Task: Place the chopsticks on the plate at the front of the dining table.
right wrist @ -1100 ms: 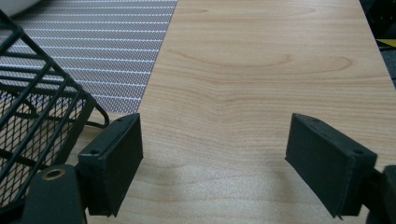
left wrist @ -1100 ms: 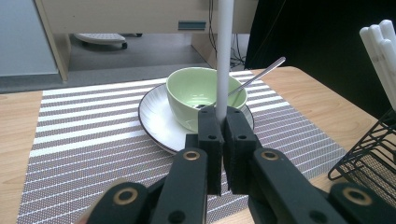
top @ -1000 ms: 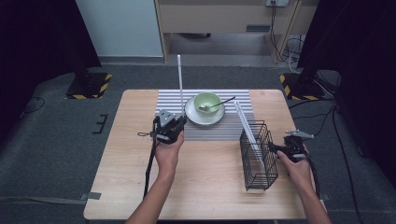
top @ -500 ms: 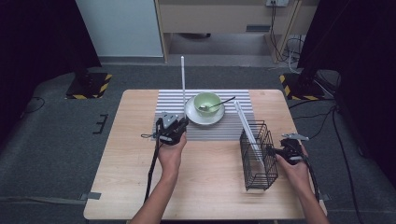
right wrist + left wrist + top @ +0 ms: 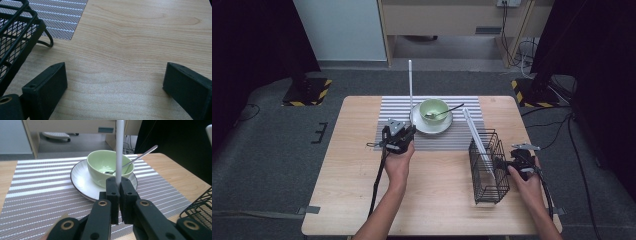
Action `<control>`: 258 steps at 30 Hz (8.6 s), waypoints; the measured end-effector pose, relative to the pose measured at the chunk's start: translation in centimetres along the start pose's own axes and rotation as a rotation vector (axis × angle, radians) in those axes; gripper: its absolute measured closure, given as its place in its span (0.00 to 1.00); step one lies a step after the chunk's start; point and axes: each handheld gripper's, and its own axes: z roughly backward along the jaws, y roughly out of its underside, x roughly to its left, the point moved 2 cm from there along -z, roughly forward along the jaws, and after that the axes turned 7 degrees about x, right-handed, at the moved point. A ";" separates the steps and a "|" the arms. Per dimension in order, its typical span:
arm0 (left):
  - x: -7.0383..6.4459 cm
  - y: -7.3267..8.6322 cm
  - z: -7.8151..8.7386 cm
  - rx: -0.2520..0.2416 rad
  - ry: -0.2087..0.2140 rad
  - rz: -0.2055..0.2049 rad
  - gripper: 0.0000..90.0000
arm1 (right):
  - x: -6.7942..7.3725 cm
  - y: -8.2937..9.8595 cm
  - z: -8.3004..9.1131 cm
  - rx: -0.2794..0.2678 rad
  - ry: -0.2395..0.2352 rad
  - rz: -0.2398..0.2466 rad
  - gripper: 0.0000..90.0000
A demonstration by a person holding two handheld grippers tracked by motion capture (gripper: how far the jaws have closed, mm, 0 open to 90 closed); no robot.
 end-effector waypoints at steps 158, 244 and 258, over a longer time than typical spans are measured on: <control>2.1 3.6 -7.7 0.291 -0.151 0.145 0.95 | 0.4 0.0 0.0 0.002 0.008 -0.009 0.05; -1.6 3.2 -5.8 0.170 -0.067 -0.027 0.33 | 0.1 0.0 0.1 0.011 -0.017 0.024 0.05; -1.9 3.2 -3.6 0.188 -0.018 -0.055 0.14 | -1.9 -4.2 6.5 -0.037 -0.011 0.138 0.04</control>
